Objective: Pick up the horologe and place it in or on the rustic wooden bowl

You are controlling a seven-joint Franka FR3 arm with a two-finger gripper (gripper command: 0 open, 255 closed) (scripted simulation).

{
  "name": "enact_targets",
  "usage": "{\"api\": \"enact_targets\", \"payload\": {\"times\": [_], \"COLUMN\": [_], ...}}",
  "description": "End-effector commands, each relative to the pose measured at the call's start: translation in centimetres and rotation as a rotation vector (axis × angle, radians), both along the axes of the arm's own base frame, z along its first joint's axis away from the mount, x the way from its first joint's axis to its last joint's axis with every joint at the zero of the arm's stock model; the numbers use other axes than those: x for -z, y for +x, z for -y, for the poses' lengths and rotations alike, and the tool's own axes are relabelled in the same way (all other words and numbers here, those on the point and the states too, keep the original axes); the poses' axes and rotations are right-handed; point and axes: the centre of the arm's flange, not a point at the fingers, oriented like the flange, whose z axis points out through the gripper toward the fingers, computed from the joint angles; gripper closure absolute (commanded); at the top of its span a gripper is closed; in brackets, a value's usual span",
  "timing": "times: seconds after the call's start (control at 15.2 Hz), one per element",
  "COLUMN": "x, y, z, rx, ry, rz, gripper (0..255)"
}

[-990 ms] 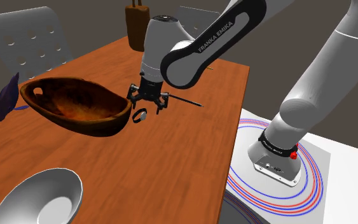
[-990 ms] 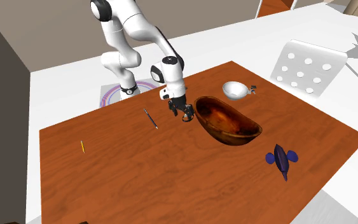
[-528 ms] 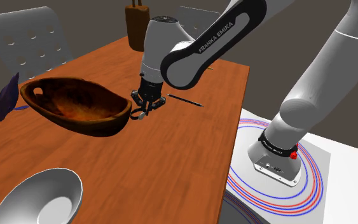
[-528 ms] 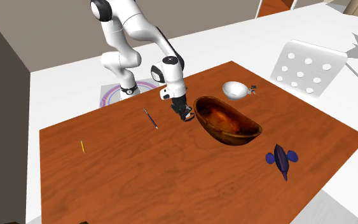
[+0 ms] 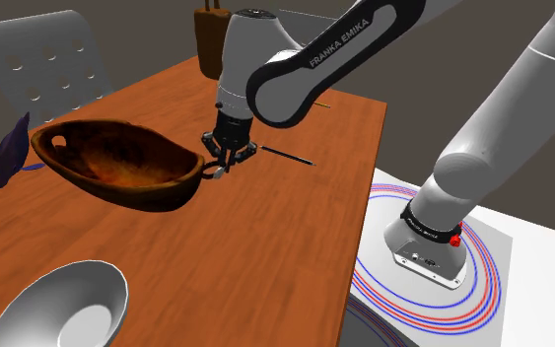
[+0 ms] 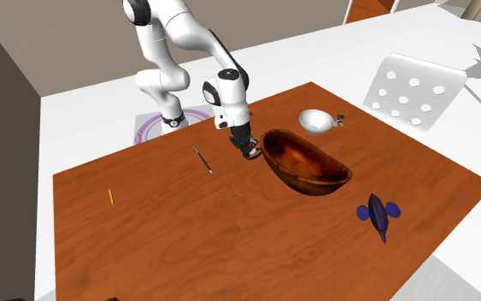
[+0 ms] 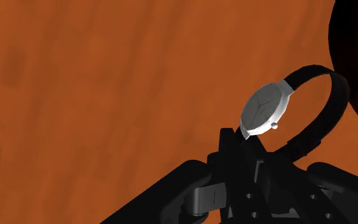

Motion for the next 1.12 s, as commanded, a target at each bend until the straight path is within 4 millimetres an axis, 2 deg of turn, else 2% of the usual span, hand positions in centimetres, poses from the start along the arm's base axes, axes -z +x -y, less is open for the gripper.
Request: {"api": "enact_targets", "payload": {"times": [0.0,1.06], "x": [-0.9,-9.4], "y": [0.0,0.0], "z": [0.0,0.0], "rx": [0.000,0.000], "ry": [0.000,0.000], "rz": [-0.001,-0.001], "gripper": [255,255]}}
